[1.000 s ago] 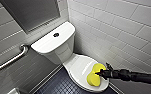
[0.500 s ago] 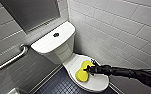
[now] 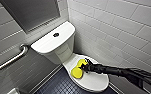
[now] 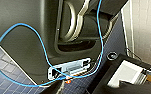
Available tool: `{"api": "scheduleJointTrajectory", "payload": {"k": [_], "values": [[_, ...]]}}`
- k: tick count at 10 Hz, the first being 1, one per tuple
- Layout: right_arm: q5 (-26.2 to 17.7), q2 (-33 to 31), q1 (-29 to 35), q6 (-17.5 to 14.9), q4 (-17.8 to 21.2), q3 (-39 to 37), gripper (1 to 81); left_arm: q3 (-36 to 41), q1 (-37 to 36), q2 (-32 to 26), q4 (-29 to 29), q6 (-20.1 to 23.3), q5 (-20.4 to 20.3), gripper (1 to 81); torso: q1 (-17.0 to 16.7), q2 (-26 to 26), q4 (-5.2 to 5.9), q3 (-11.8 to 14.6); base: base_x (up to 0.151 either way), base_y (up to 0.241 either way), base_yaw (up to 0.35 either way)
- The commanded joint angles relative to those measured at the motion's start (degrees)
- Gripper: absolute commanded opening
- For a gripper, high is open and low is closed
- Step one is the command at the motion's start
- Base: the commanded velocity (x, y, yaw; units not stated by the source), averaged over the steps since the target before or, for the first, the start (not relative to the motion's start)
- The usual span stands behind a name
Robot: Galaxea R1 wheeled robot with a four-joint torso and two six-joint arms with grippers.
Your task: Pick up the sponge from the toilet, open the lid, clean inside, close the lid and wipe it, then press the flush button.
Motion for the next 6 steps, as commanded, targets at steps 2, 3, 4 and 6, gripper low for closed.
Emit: {"api": "scheduleJointTrajectory", "payload": {"k": [2, 3, 4, 6], "values": [[5.50, 2.99, 1.63, -0.46, -1.34, -1.15, 1.0, 0.93, 2.92, -0.88, 0.21, 0.29, 3.49, 81.1, 0.00, 0.00, 0.00, 0.00, 0.000, 0.000, 0.000], [2.86, 1.67, 1.02, -0.28, -2.31, 2.04, 1.0, 0.93, 2.92, -0.97, 0.30, 0.29, 3.40, 81.1, 0.00, 0.00, 0.00, 0.00, 0.000, 0.000, 0.000], [-2.15, 0.79, 0.23, -0.10, -3.27, 4.41, 1.0, 0.93, 3.01, -1.06, 0.30, 0.29, 3.40, 81.1, 0.00, 0.00, 0.00, 0.00, 0.000, 0.000, 0.000], [-2.76, -0.70, -1.79, -0.10, -3.71, 4.76, 1.0, 0.93, 3.01, -1.06, 0.38, 0.29, 3.40, 81.1, 0.00, 0.00, 0.00, 0.00, 0.000, 0.000, 0.000]]}}
